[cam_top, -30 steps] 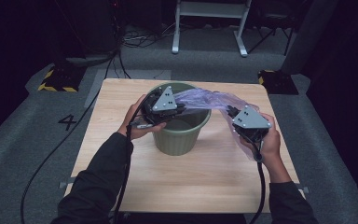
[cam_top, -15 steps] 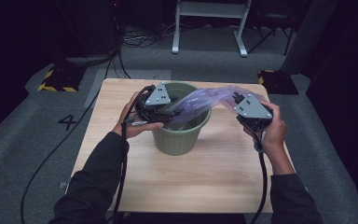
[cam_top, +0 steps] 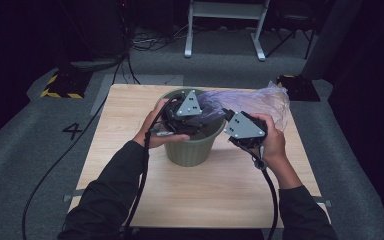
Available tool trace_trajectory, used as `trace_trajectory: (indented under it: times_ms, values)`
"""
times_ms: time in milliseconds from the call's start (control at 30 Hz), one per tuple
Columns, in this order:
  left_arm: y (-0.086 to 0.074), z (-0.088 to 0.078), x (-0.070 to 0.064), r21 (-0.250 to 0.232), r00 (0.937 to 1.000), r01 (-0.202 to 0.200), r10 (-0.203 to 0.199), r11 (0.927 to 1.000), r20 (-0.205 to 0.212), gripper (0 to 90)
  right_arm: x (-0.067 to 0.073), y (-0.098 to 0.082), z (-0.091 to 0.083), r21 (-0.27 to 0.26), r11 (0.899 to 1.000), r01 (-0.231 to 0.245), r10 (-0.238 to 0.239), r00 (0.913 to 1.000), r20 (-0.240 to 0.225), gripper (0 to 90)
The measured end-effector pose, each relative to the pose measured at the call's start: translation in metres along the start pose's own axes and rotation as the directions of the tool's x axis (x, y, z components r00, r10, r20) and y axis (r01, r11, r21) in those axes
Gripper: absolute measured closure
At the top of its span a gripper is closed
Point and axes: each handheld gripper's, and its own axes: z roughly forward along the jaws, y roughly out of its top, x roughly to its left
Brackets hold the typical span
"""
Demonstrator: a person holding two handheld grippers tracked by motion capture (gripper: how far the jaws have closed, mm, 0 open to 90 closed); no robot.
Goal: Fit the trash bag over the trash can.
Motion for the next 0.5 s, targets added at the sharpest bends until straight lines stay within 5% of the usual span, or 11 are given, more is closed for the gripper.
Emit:
trace_trajectory:
  times_ms: [200,367,500]
  values:
    - [-0.006,0.001,-0.002,0.003,0.9994,-0.034,0.034,0.9994,0.001,89.4,0.003,0.000,-0.004,-0.015,1.000,-0.023,0.023,0.9993,-0.031,79.0]
    - [-0.008,0.000,-0.003,0.008,0.9988,-0.044,0.044,0.9990,-0.022,90.0,0.003,-0.006,-0.005,-0.013,0.997,-0.081,0.080,0.9964,-0.027,51.1]
    - [-0.012,-0.002,-0.002,0.005,0.9992,-0.027,0.027,0.9996,-0.031,90.0,0.003,-0.018,-0.011,-0.006,0.990,-0.141,0.140,0.9892,-0.044,37.5]
